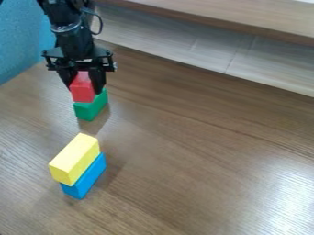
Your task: Put the red rectangle block on top of the green rectangle block
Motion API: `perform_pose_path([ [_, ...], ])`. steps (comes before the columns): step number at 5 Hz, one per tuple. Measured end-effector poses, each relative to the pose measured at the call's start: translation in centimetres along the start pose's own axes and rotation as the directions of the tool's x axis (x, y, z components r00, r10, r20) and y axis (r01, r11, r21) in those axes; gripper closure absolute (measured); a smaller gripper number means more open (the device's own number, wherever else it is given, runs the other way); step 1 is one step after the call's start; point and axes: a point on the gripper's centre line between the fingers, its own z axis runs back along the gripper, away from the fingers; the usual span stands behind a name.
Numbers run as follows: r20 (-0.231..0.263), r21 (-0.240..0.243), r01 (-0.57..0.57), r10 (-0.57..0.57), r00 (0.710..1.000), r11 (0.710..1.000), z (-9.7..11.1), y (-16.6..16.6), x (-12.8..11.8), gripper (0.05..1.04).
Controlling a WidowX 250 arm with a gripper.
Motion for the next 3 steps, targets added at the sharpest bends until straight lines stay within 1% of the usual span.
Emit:
perform_pose_path([
  [1,-0.023,0.000,-0.003,0.003,1.000,1.000,-1.22,0.07,0.57,0.492],
  [3,-0.034,0.004,-0.019,0.019,0.999,1.000,-2.18,0.12,1.41,0.492],
])
